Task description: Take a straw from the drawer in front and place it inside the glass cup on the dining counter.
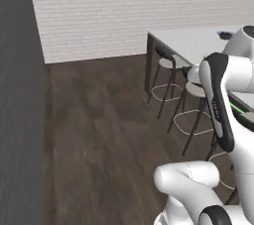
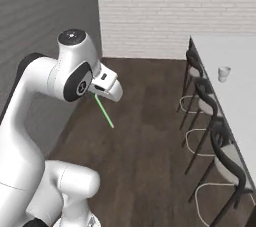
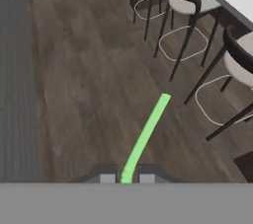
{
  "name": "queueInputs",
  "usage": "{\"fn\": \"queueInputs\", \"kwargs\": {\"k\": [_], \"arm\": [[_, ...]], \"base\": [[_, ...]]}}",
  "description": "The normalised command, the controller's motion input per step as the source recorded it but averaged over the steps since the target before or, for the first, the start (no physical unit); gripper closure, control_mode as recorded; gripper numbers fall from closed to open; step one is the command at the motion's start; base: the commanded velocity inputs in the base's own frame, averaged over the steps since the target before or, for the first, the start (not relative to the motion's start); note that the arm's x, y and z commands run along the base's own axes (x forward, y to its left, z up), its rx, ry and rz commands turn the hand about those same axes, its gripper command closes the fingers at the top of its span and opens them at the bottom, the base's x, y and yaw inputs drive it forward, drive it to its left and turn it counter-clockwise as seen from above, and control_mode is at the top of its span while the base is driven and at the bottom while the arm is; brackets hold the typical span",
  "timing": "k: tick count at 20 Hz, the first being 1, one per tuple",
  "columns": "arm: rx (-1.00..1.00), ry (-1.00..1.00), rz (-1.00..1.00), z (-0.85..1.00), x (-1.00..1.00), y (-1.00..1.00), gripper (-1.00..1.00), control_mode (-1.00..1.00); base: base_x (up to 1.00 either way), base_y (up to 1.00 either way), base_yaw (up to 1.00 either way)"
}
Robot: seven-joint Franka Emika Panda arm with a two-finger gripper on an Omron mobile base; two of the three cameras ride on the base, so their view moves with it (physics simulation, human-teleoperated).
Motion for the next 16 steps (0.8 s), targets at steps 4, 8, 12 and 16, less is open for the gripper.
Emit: {"fn": "queueInputs", "kwargs": {"k": [4,8,12,16], "arm": [[0.00,0.00,0.00,0.00,0.00,0.00,1.00,1.00],[0.00,0.00,0.00,0.00,0.00,0.00,1.00,1.00],[0.00,0.00,0.00,0.00,0.00,0.00,1.00,1.00],[0.00,0.00,0.00,0.00,0.00,0.00,1.00,1.00]], "base": [[1.00,0.55,-0.56],[1.00,0.67,-0.56],[1.00,0.78,-0.56],[1.00,0.93,-0.52]]}}
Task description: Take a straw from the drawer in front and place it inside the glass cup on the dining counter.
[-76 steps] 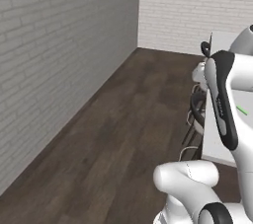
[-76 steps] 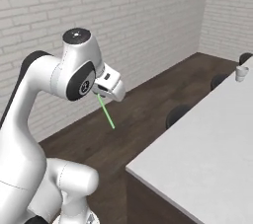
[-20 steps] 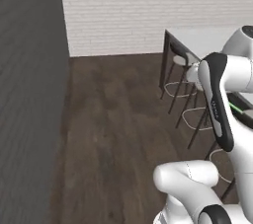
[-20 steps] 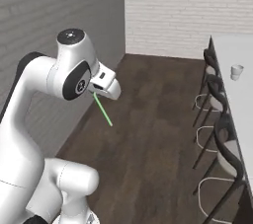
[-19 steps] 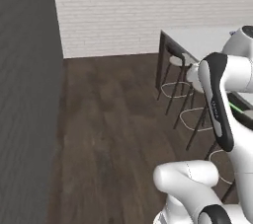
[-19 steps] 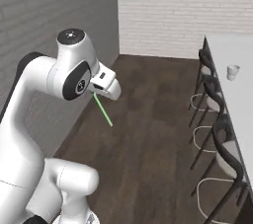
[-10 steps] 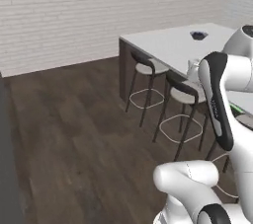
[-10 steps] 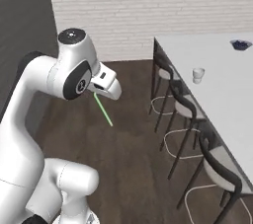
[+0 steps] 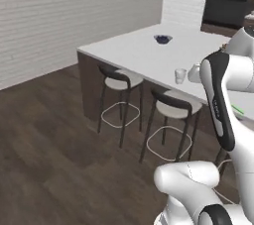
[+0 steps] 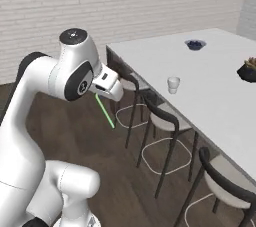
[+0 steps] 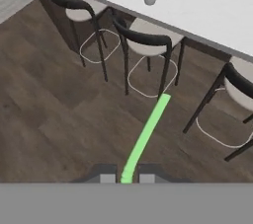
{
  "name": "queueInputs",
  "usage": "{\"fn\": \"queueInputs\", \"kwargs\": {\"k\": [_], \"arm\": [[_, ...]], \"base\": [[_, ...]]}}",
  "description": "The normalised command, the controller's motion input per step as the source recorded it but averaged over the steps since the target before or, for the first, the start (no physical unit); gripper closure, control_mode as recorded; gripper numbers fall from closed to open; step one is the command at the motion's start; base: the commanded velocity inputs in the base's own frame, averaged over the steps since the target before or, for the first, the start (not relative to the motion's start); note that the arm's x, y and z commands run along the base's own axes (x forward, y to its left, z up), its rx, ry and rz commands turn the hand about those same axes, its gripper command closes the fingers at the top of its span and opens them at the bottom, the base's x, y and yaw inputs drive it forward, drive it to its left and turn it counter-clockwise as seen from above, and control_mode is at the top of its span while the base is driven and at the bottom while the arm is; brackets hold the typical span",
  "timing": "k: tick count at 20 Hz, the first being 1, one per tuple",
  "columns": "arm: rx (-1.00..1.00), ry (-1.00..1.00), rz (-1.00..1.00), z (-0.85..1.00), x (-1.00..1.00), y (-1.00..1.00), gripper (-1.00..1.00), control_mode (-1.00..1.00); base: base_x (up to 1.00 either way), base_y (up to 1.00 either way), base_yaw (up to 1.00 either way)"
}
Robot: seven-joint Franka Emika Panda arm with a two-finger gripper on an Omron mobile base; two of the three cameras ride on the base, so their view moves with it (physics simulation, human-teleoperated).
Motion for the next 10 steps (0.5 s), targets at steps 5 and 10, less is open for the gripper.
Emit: {"fn": "queueInputs", "kwargs": {"k": [5,10], "arm": [[0.00,0.00,0.00,0.00,0.00,0.00,1.00,1.00],[0.00,0.00,0.00,0.00,0.00,0.00,1.00,1.00]], "base": [[1.00,0.91,-0.51],[0.88,0.83,-0.52]]}}
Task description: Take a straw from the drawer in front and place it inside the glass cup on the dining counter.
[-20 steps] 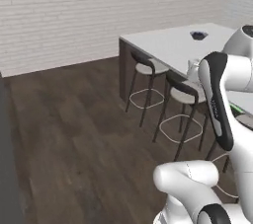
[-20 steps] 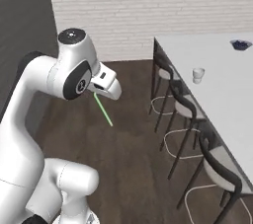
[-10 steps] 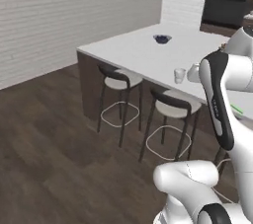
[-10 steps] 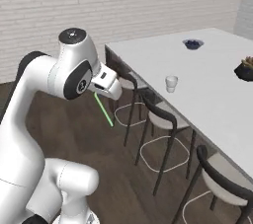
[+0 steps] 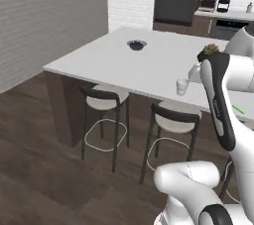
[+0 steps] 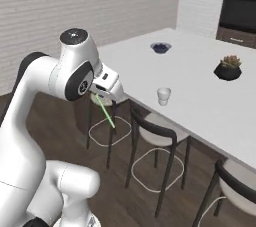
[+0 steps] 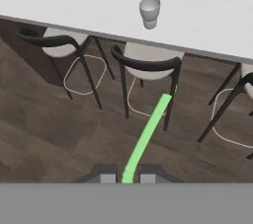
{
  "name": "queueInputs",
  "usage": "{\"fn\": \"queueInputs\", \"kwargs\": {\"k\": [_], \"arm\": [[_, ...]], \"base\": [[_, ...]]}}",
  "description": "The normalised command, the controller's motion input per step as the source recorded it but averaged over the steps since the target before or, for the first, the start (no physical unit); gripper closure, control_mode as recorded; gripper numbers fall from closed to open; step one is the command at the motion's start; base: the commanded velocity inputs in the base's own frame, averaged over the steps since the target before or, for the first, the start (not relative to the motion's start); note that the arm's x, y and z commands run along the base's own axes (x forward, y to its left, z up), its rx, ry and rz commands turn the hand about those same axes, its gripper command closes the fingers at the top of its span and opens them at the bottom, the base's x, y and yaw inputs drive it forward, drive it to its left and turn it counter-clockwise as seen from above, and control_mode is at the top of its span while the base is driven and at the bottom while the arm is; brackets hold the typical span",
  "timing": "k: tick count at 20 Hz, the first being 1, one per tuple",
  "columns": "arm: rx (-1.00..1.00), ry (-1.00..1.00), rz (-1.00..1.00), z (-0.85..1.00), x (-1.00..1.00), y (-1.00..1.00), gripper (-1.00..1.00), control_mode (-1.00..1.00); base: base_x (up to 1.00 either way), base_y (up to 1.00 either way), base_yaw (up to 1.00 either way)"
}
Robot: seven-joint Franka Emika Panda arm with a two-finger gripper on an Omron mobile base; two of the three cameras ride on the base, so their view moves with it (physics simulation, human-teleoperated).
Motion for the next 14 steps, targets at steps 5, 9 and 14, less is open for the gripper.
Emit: {"fn": "queueInputs", "kwargs": {"k": [5,9,14], "arm": [[0.00,0.00,0.00,0.00,0.00,0.00,1.00,1.00],[0.00,0.00,0.00,0.00,0.00,0.00,1.00,1.00],[0.00,0.00,0.00,0.00,0.00,0.00,1.00,1.00]], "base": [[0.69,0.66,-0.57],[0.70,0.60,-0.57],[0.64,0.43,-0.51]]}}
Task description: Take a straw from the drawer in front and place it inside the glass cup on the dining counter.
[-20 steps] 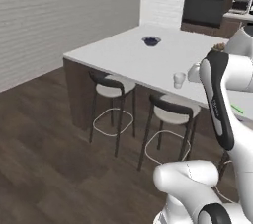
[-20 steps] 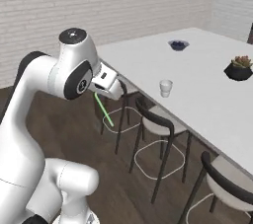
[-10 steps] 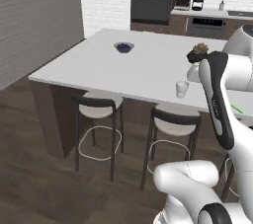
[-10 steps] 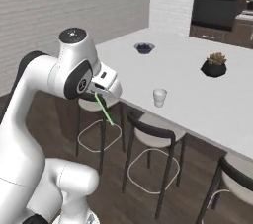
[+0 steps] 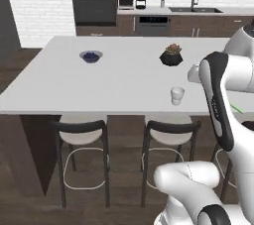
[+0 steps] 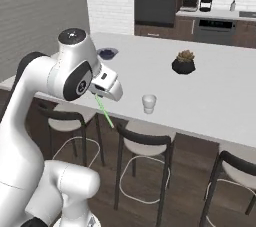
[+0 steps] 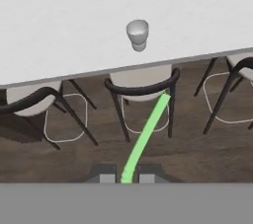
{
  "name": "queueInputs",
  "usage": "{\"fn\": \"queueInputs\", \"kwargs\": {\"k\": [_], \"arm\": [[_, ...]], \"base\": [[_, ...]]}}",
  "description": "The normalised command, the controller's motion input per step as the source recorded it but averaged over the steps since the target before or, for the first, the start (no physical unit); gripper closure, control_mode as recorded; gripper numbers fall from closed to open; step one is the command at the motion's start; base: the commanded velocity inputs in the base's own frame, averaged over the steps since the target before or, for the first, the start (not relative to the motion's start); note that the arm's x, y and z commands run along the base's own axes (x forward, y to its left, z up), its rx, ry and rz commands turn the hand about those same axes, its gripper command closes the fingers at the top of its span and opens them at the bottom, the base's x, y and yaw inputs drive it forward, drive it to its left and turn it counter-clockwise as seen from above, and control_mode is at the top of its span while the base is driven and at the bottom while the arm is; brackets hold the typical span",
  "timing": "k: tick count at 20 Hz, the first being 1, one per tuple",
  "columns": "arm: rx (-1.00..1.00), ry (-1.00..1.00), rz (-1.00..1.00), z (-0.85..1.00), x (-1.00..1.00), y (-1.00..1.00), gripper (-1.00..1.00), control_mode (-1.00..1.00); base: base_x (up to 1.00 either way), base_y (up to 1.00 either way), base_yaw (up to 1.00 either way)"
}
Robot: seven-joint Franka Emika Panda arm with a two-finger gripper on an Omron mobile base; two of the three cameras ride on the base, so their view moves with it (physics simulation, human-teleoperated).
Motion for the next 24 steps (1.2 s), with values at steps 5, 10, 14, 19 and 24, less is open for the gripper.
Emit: {"fn": "queueInputs", "kwargs": {"k": [5,10,14,19,24], "arm": [[0.00,0.00,0.00,0.00,0.00,0.00,1.00,1.00],[0.00,0.00,0.00,0.00,0.00,0.00,1.00,1.00],[0.00,0.00,0.00,0.00,0.00,0.00,1.00,1.00],[0.08,-0.09,0.00,0.42,0.22,0.00,1.00,-1.00],[0.18,-0.33,0.01,0.67,-0.07,0.00,1.00,-1.00]], "base": [[0.73,0.19,-0.27],[0.97,0.16,-0.07],[1.00,0.02,0.00],[0.18,0.00,0.00],[0.00,0.00,0.00]]}}
